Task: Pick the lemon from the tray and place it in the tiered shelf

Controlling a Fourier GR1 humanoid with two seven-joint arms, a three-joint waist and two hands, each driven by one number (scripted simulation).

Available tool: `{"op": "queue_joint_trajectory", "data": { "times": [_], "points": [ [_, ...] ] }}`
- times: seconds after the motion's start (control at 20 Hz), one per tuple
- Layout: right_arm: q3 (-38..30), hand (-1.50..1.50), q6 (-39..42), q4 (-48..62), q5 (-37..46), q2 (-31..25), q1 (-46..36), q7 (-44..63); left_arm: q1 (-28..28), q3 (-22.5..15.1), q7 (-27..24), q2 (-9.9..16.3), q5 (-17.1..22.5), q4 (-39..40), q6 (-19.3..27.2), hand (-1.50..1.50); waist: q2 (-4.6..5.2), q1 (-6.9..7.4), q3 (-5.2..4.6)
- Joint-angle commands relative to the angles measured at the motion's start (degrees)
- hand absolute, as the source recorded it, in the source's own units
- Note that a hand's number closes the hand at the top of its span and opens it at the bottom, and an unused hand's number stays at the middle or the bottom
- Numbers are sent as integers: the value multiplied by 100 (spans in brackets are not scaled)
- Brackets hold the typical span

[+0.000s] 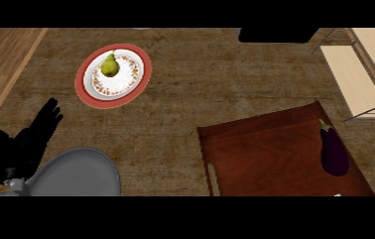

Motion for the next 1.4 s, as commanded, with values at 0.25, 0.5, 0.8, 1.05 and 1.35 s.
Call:
{"op": "queue_joint_trajectory", "data": {
  "times": [0.25,0.5,0.8,1.05,1.35],
  "points": [
    [-374,150,-672,-37,-389,-150,414,509,137,-95,79,-145,-96,-273,70,0,-23,-24,3],
    [-726,-150,-1274,-101,-454,-508,844,594,-186,112,-82,38,-77,308,-16,0,5,-71,3],
    [-506,-150,-1087,131,-601,-306,1189,397,-118,87,-54,-51,-93,138,-35,0,-24,-48,1],
    [-496,-150,-1581,-114,-761,-371,1078,178,-364,109,126,-45,-83,252,-16,0,-27,-78,0],
    [-843,-150,-2125,-533,-1317,-399,911,-37,-127,39,-79,-135,-208,140,28,0,-35,-74,0]
  ]
}}
